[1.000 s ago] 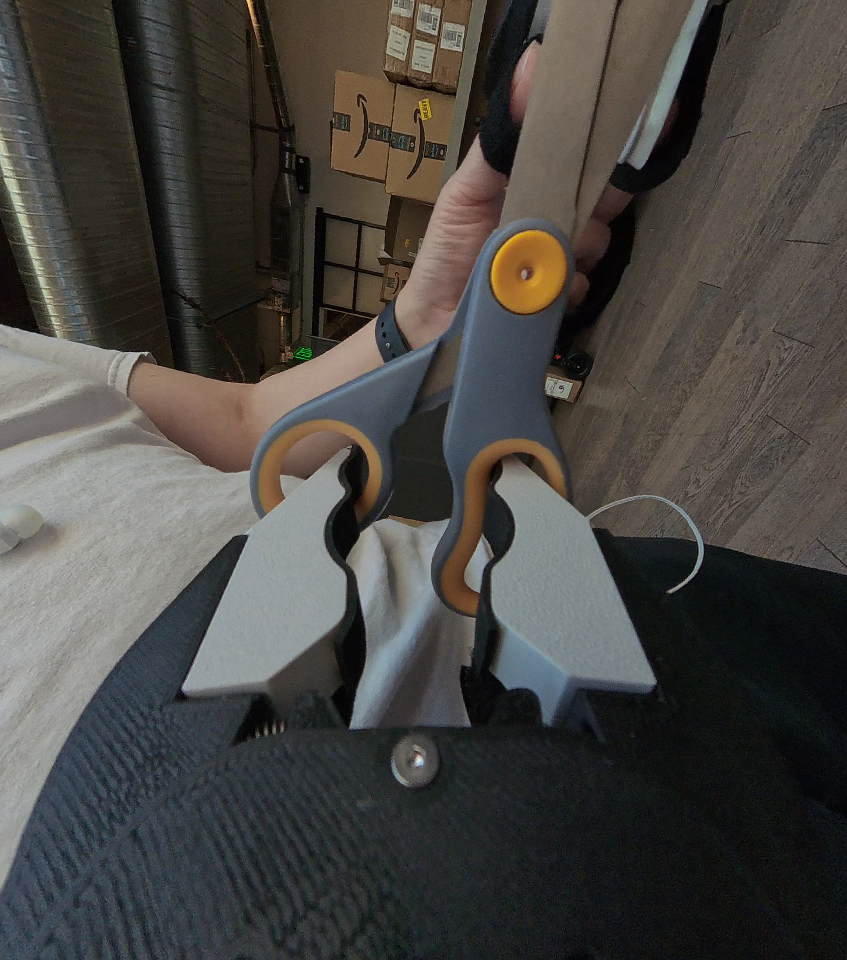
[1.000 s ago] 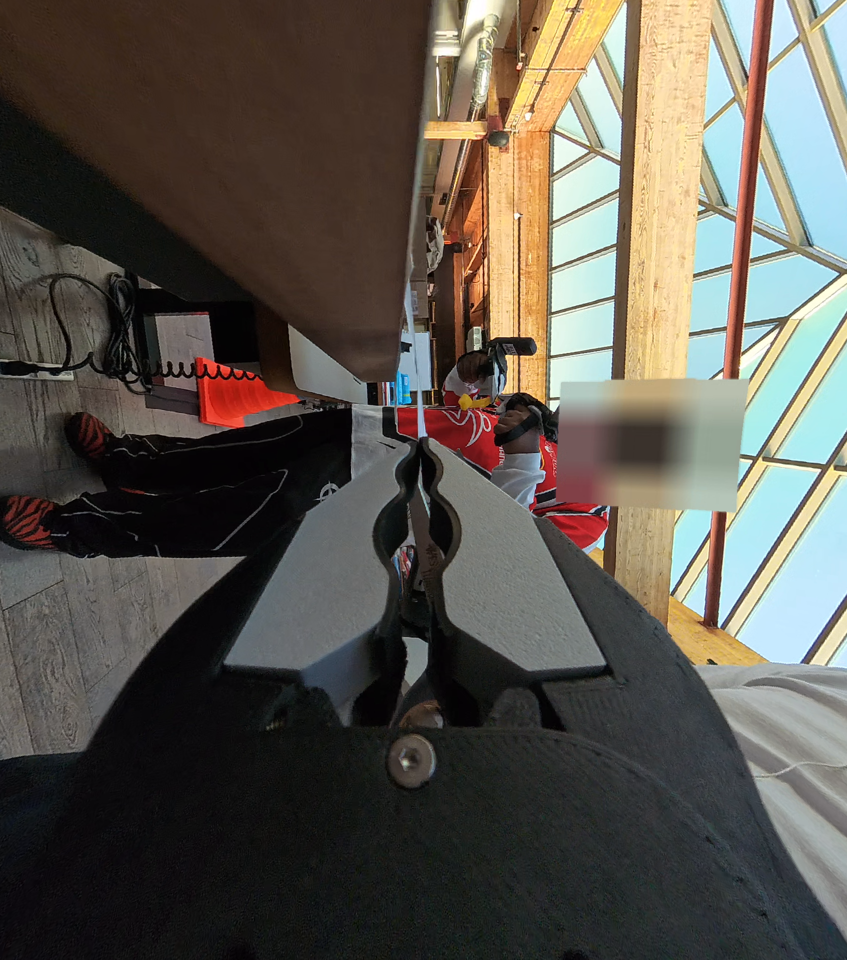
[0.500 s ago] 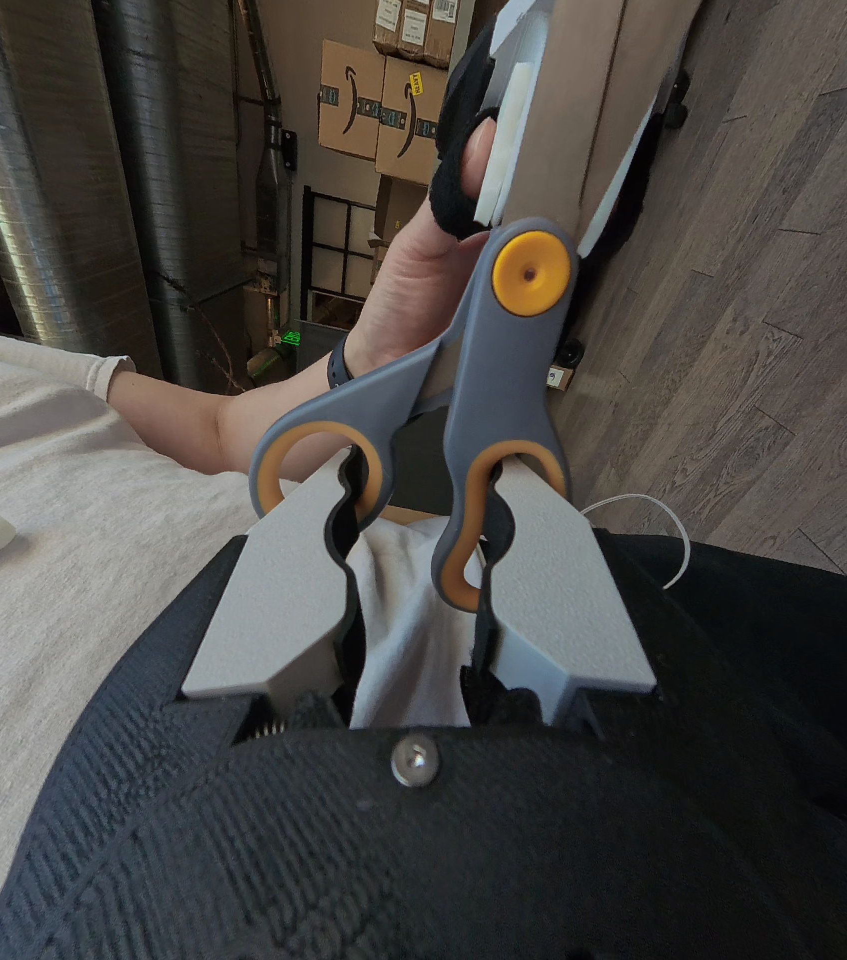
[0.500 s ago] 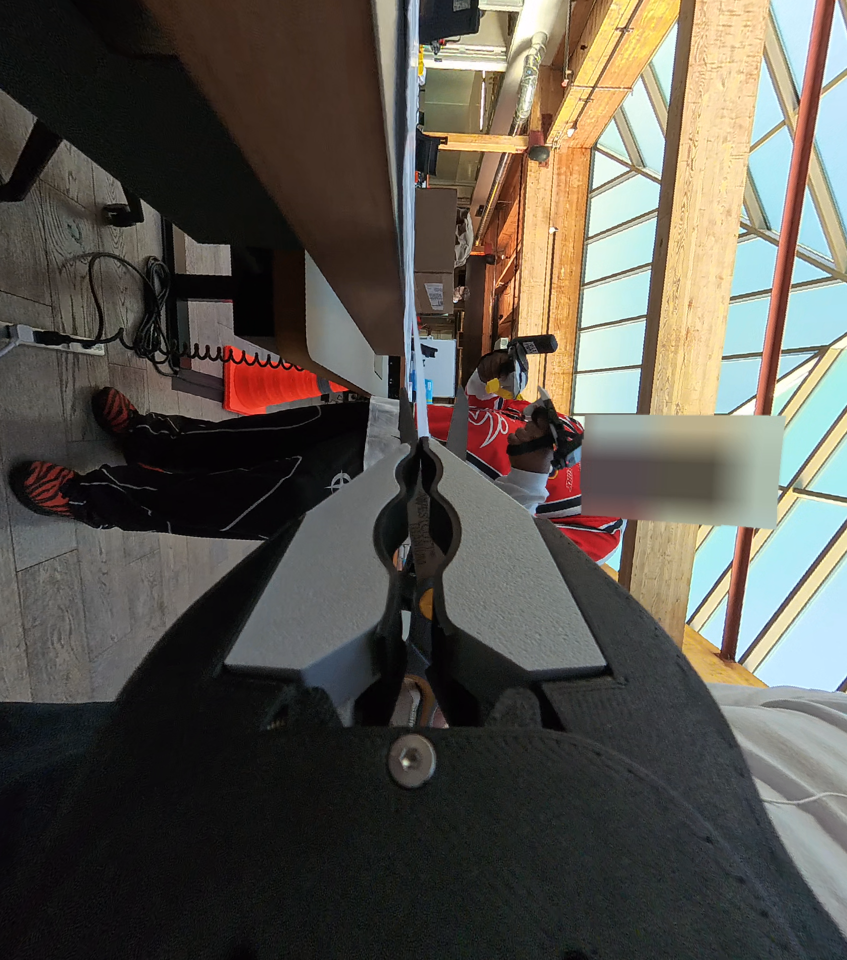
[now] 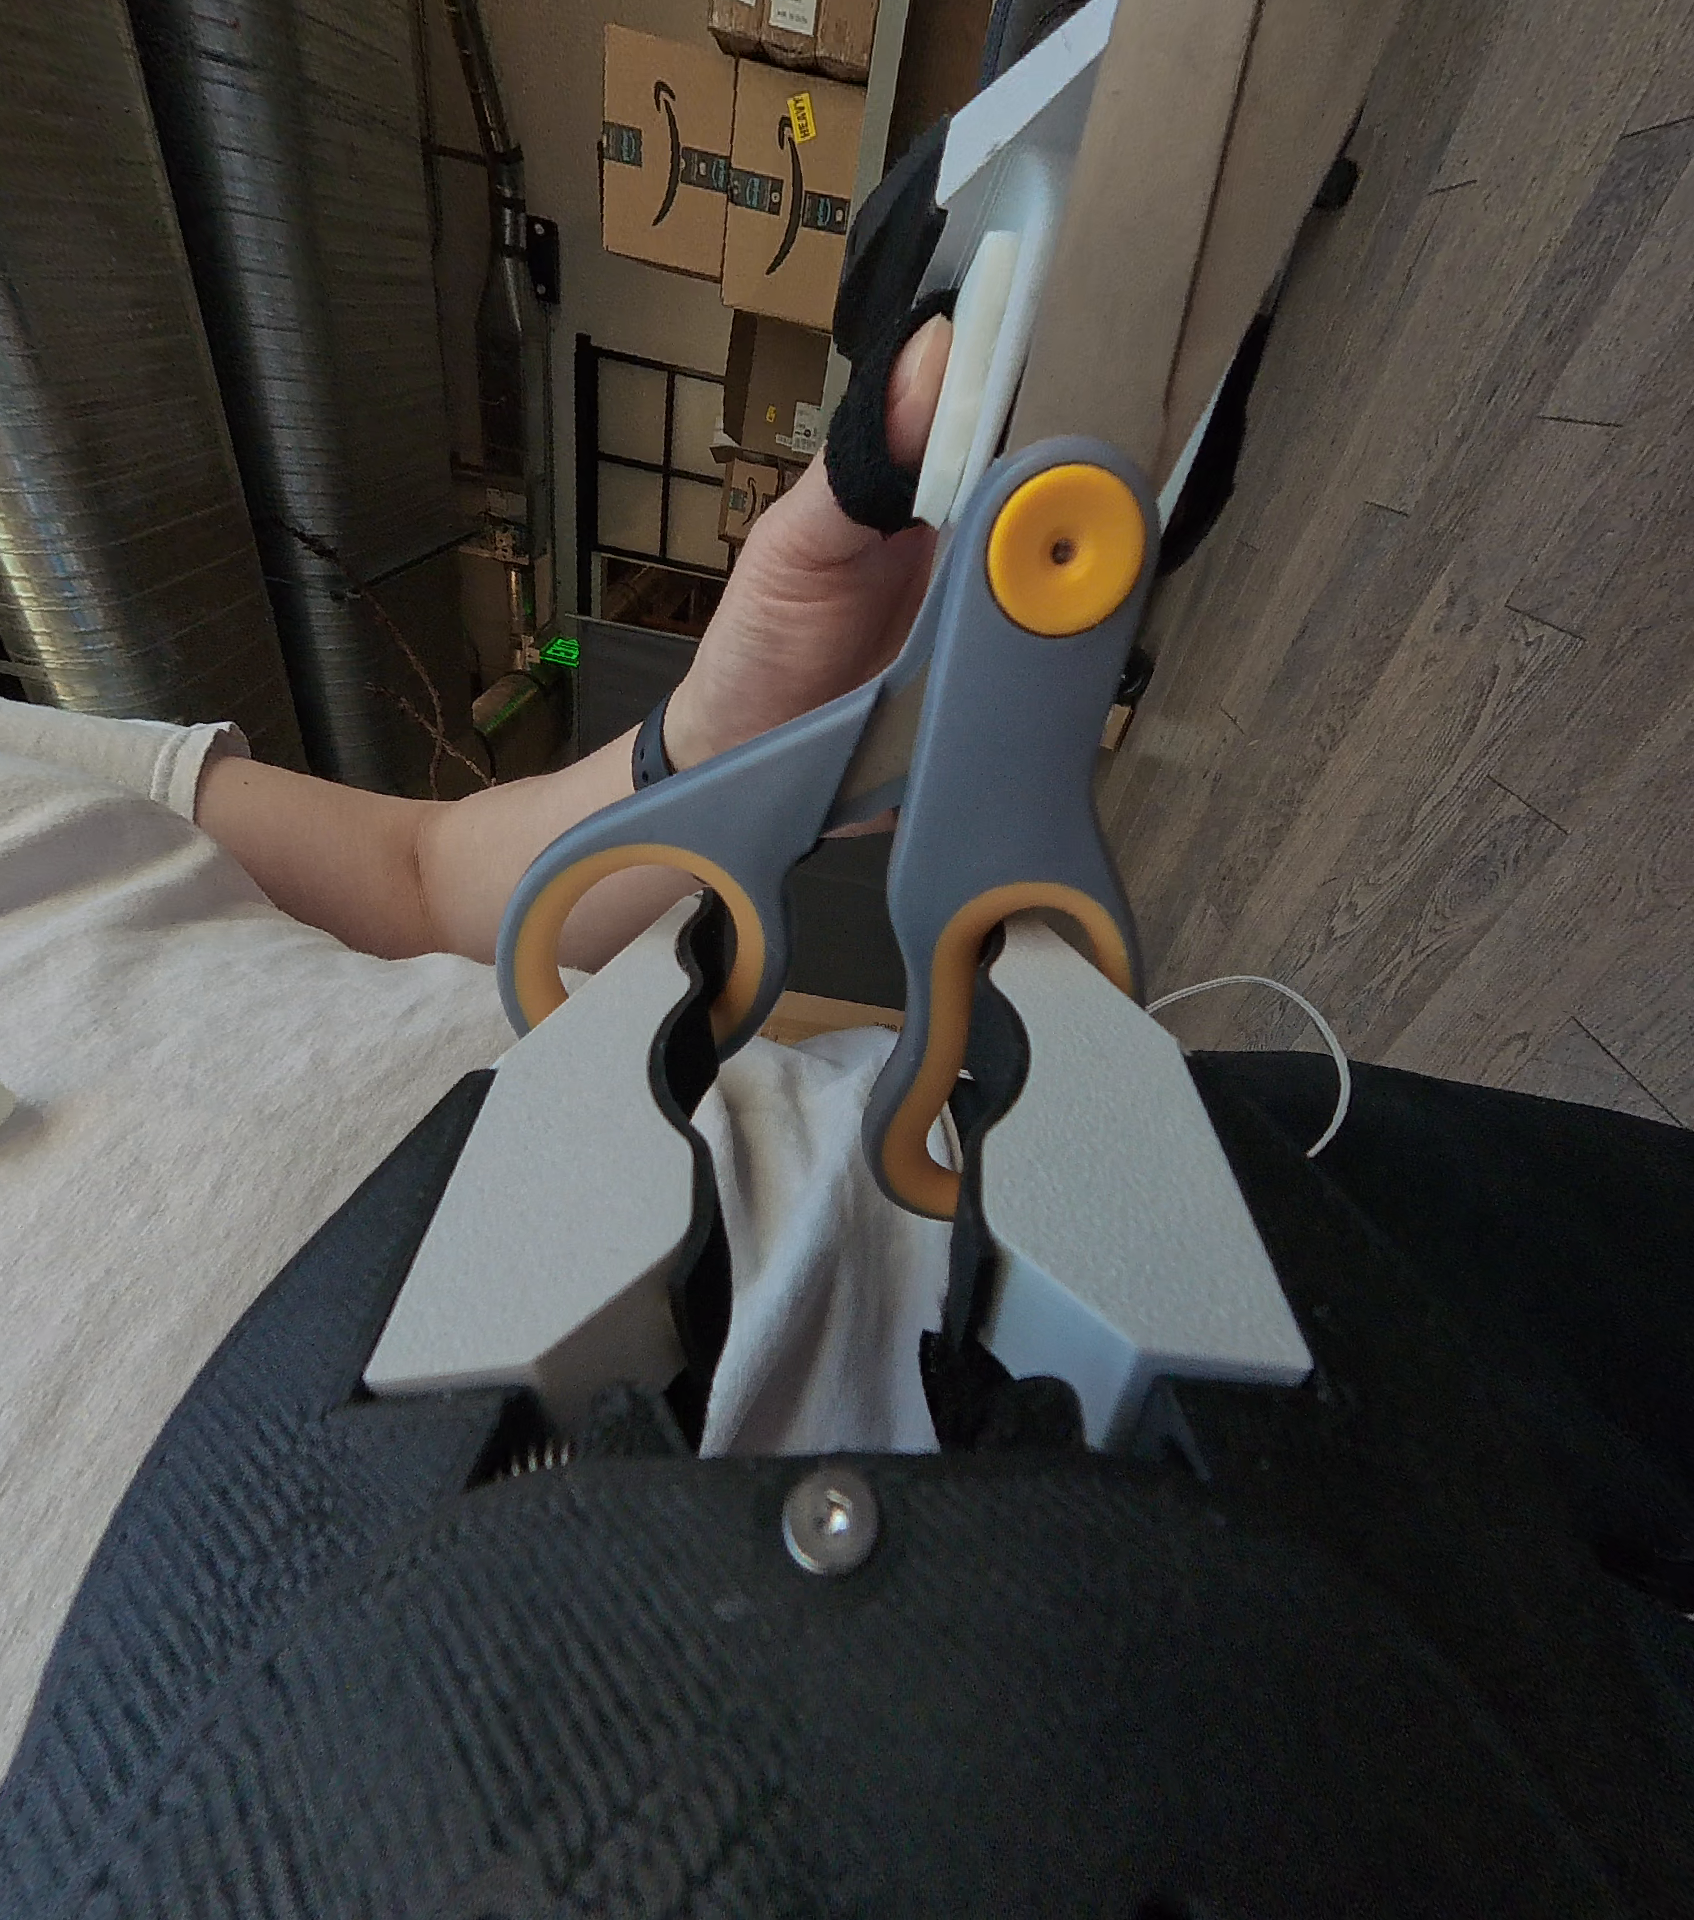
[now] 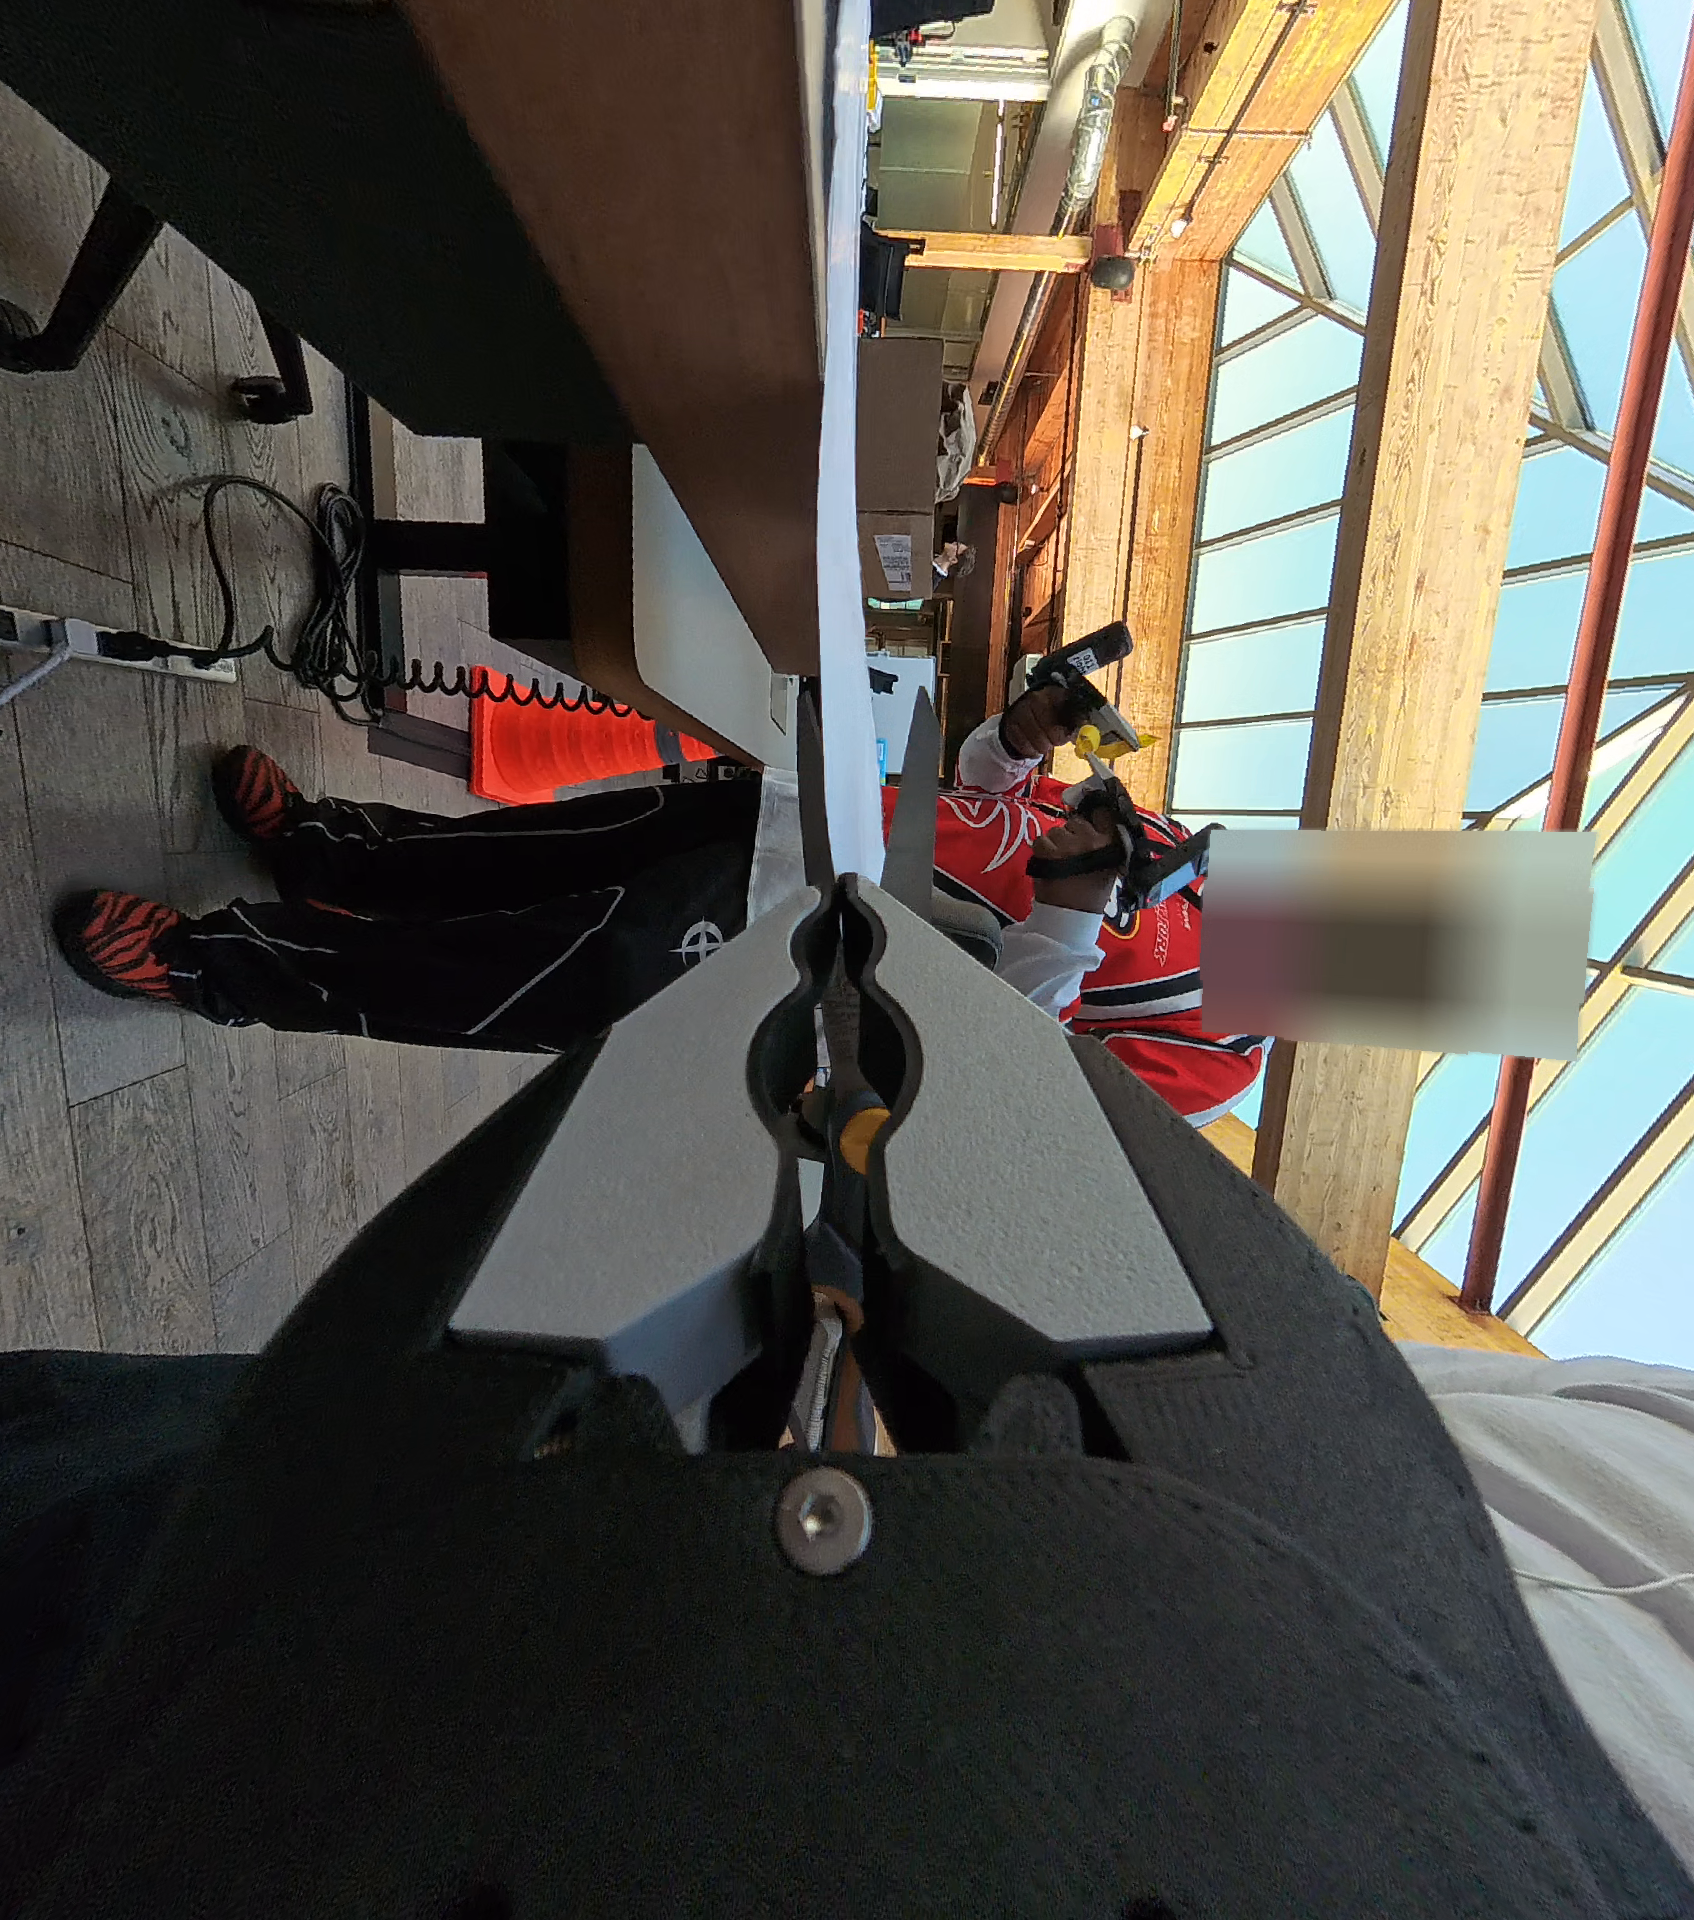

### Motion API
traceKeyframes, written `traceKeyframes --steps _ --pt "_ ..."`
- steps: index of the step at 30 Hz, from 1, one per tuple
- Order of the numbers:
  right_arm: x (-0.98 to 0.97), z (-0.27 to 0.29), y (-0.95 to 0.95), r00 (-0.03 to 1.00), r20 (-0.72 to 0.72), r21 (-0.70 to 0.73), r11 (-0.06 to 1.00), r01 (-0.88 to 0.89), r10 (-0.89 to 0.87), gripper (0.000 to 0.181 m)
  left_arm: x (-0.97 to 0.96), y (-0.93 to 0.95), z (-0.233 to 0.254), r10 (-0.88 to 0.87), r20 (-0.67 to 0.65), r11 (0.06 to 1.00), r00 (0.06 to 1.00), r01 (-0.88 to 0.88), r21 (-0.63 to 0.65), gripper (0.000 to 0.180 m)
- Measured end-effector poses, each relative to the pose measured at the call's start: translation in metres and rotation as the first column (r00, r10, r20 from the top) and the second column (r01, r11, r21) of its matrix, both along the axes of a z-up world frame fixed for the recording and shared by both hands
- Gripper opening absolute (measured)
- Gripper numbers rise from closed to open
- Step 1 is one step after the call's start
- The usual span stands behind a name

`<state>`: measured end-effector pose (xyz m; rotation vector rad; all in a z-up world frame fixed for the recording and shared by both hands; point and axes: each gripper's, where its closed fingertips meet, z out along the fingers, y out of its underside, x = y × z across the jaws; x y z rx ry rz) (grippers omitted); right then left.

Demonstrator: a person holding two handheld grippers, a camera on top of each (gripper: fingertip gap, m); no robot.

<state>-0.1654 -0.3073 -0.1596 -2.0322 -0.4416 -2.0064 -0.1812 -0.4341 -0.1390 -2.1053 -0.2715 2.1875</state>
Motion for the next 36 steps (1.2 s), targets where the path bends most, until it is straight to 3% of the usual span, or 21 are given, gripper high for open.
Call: traceKeyframes --steps 36 --pt "0.0054 -0.0056 -0.0084 0.998 -0.037 -0.011 0.999 0.049 -0.049 0.0 0.0076 -0.0012 -0.0061 -0.013 0.008 0.998 1.0 0.013 -0.063 0.041"
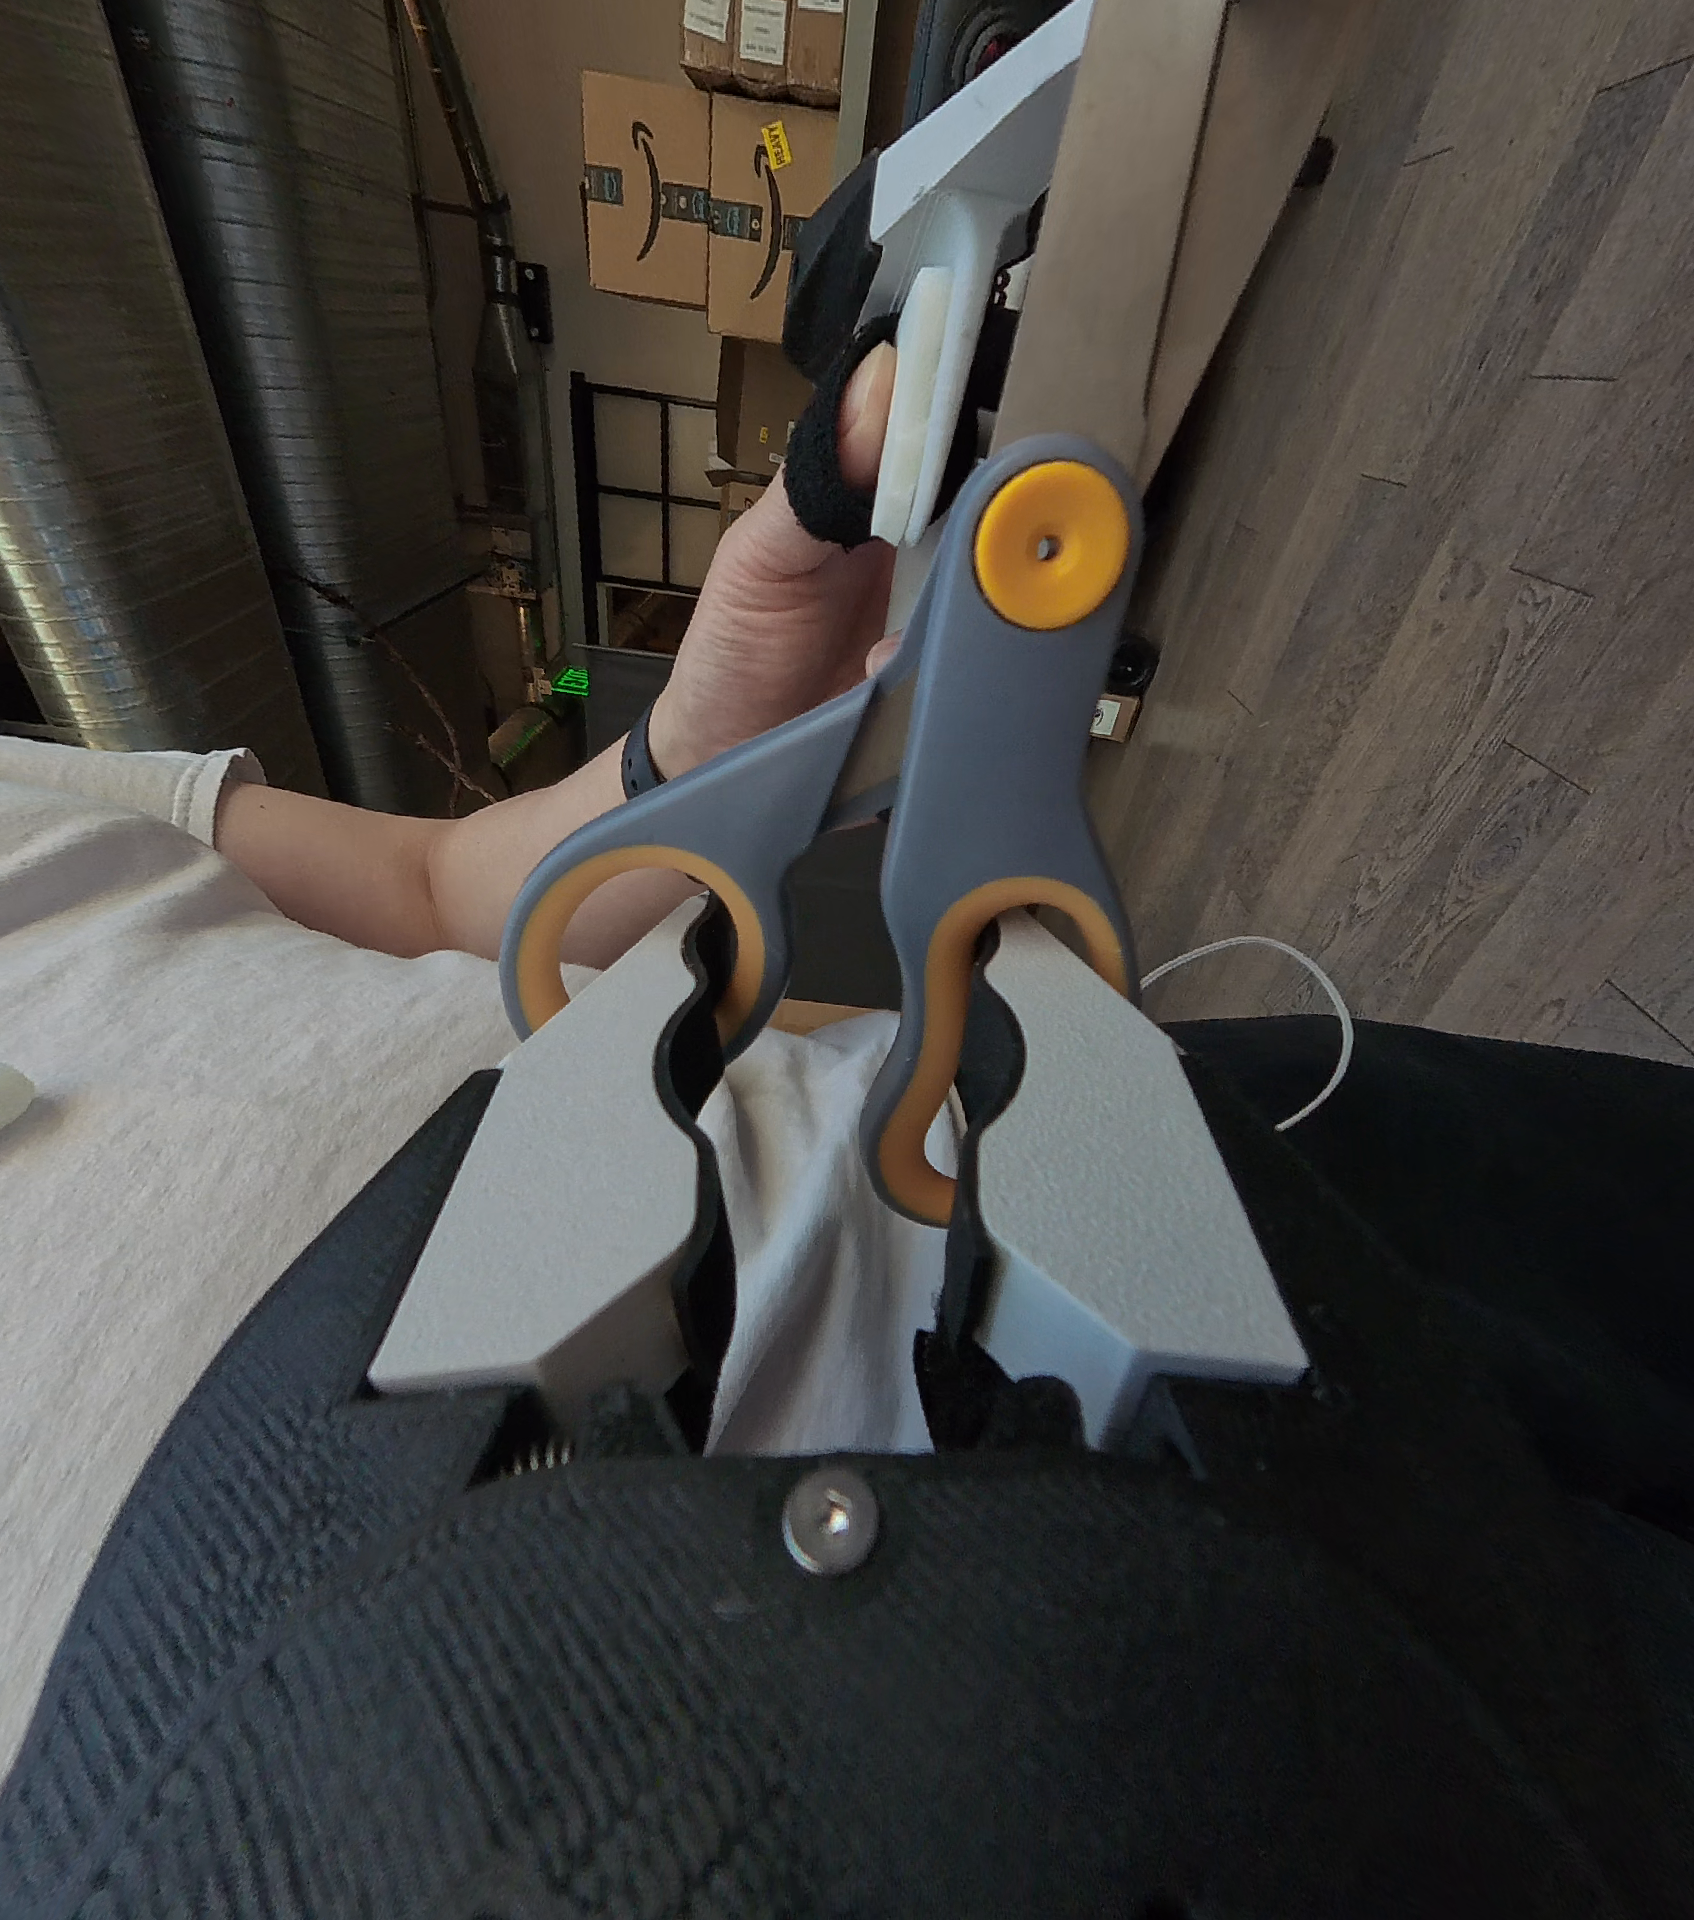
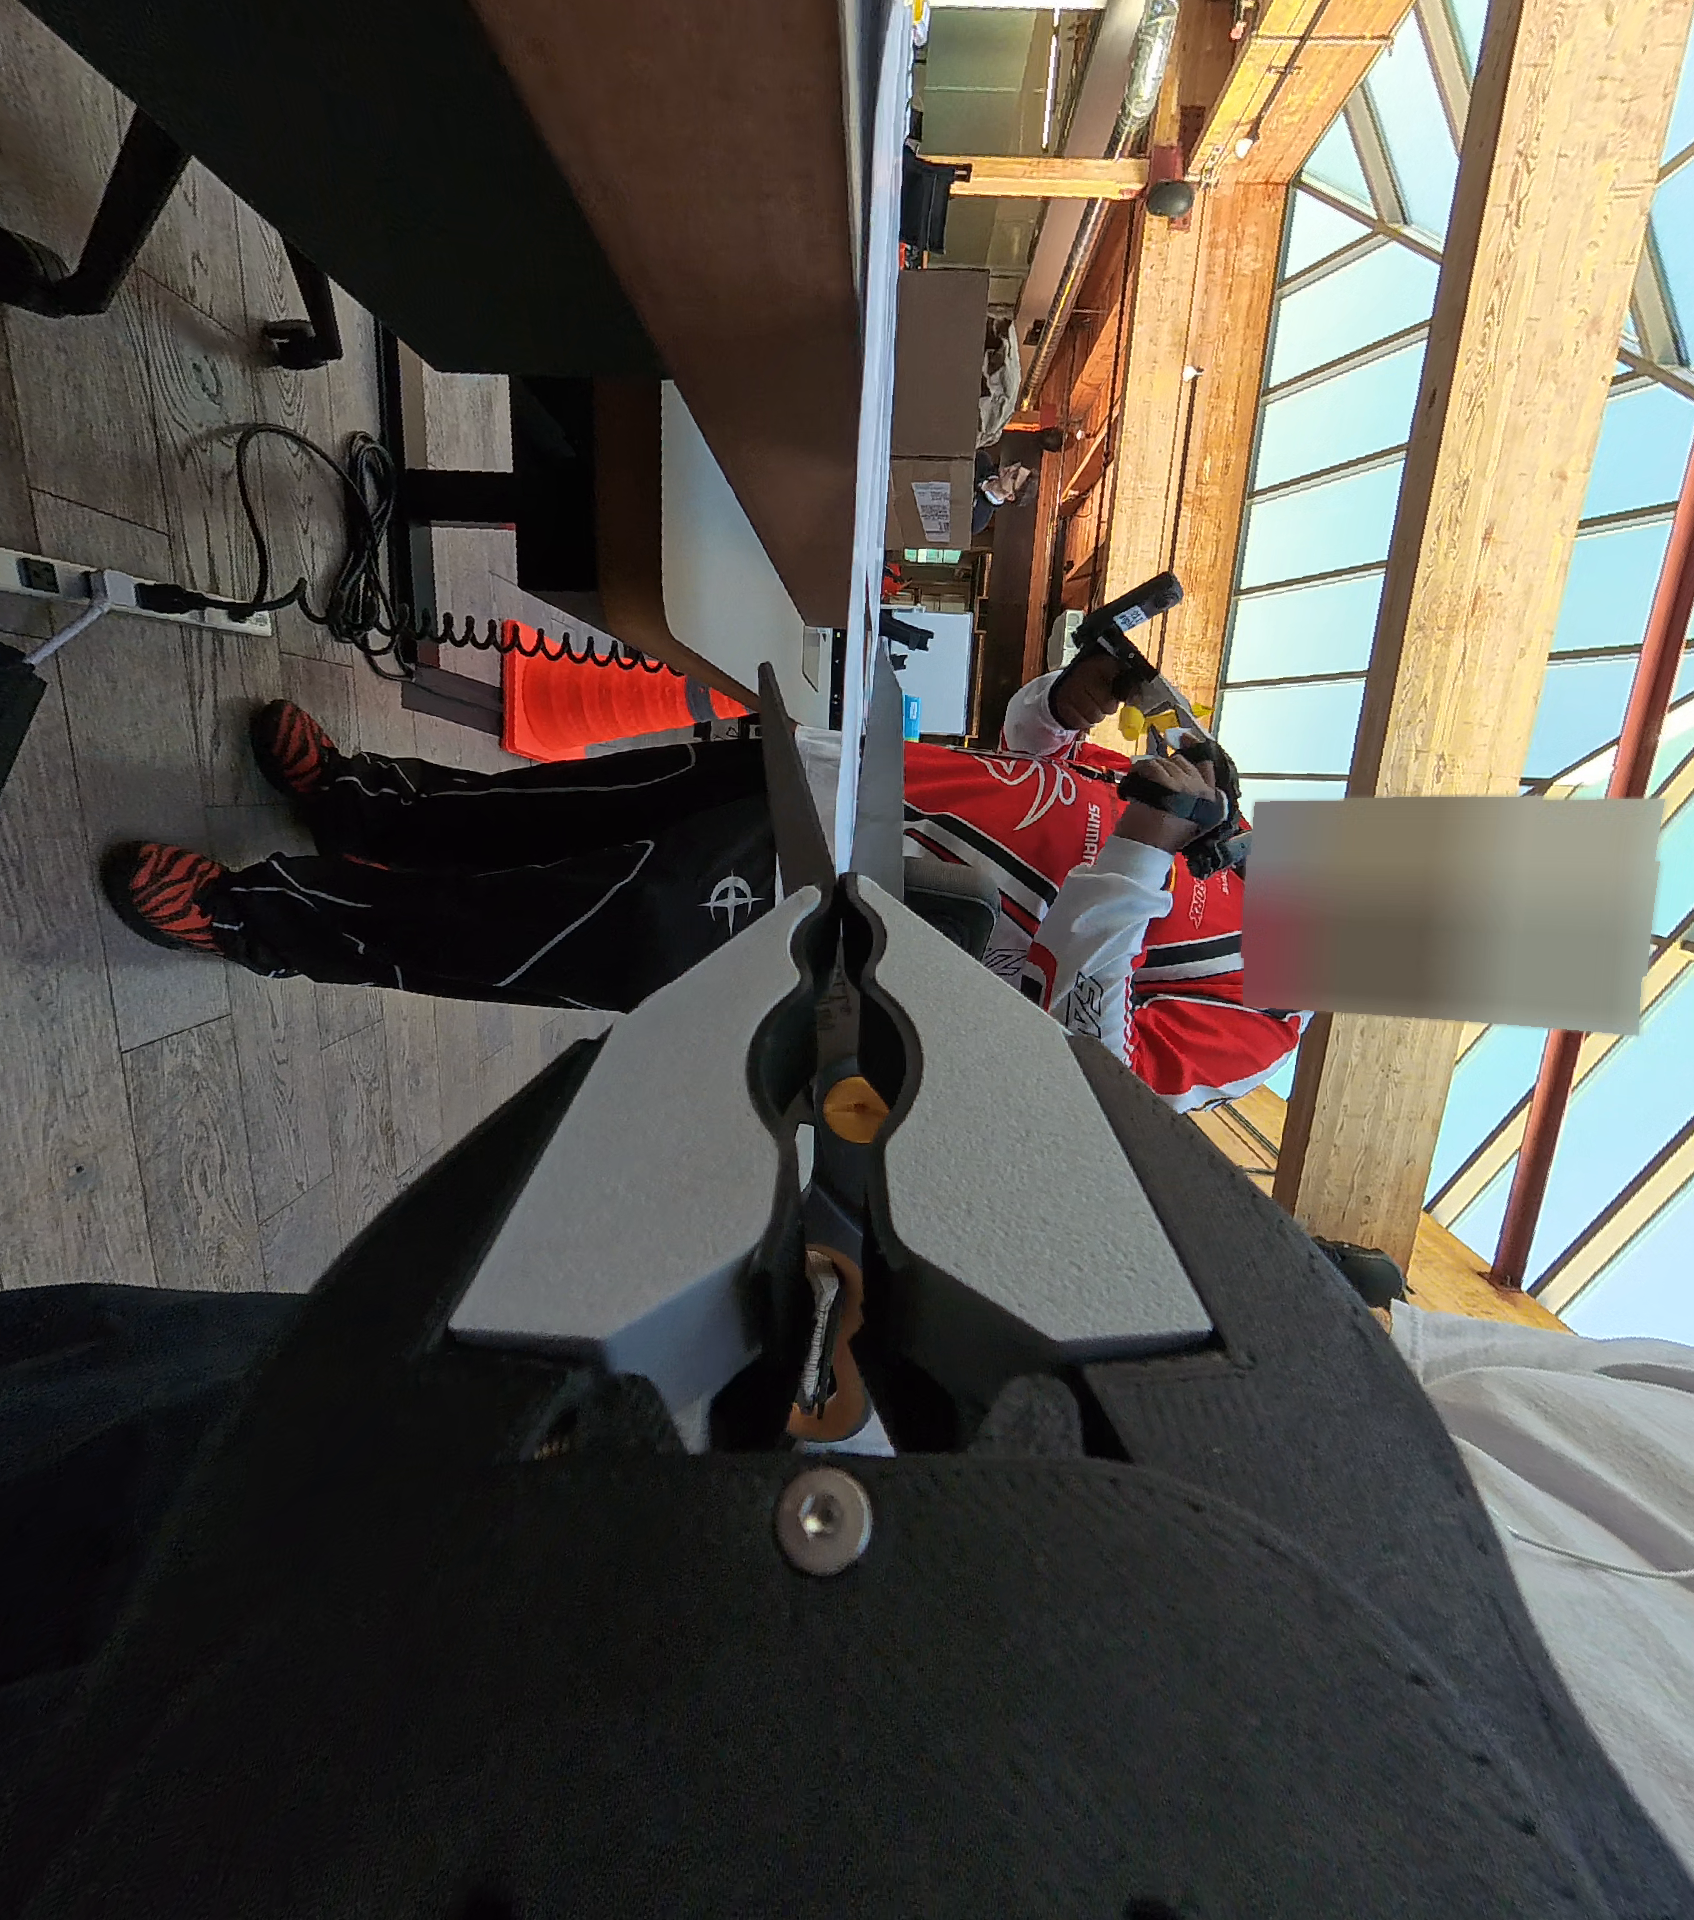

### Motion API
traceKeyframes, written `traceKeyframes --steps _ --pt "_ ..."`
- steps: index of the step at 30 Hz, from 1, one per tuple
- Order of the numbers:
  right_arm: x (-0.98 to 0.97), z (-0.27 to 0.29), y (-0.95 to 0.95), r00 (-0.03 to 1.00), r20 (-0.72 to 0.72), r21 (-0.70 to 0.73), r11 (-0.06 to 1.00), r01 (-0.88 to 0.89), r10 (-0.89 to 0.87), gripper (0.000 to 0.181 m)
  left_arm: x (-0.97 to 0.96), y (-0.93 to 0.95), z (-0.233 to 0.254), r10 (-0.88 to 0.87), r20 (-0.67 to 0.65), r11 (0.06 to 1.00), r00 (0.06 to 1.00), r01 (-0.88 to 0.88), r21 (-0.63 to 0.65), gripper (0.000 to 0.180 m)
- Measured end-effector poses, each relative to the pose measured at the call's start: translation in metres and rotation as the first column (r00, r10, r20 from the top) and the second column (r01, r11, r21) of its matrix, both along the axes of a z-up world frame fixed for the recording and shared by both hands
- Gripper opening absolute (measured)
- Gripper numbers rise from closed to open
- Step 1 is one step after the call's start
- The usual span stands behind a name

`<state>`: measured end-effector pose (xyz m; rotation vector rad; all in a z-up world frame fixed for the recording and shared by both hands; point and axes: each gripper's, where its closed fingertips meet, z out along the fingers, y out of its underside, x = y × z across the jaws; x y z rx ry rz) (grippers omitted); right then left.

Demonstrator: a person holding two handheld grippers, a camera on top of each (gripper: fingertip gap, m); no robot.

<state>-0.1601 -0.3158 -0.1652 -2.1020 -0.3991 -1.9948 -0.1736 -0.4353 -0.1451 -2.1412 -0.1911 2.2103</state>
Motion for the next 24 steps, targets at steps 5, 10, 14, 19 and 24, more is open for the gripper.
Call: traceKeyframes --steps 5,10,14,19,24 --pt "0.0004 -0.0013 -0.0005 1.0 0.002 -0.009 1.0 0.0 0.0 0.0 0.001 -0.0004 -0.0008 0.002 0.002 1.0 1.0 -0.002 -0.002 0.038" --pt "0.0014 -0.0026 -0.002 1.0 -0.003 -0.012 1.0 0.007 -0.007 0.0 0.0027 -0.0013 -0.0019 -0.004 0.002 1.0 1.0 0.004 -0.004 0.037" --pt "0.0012 -0.0024 -0.0023 1.0 0.004 -0.015 1.0 0.002 -0.002 0.0 0.0036 -0.0017 -0.0029 -0.004 0.007 1.0 1.0 0.004 0.0 0.031" --pt "0.0009 -0.0024 -0.0029 1.0 0.003 -0.016 1.0 0.005 -0.005 0.0 0.0058 -0.0015 -0.0042 -0.02 0.003 1.0 1.0 0.02 -0.004 0.026" --pt "0.0016 0.0001 -0.0029 1.0 0.009 -0.013 1.0 0.004 -0.004 0.0 0.0053 -0.0023 -0.0058 -0.025 0.015 1.0 1.0 0.025 0.012 0.023"
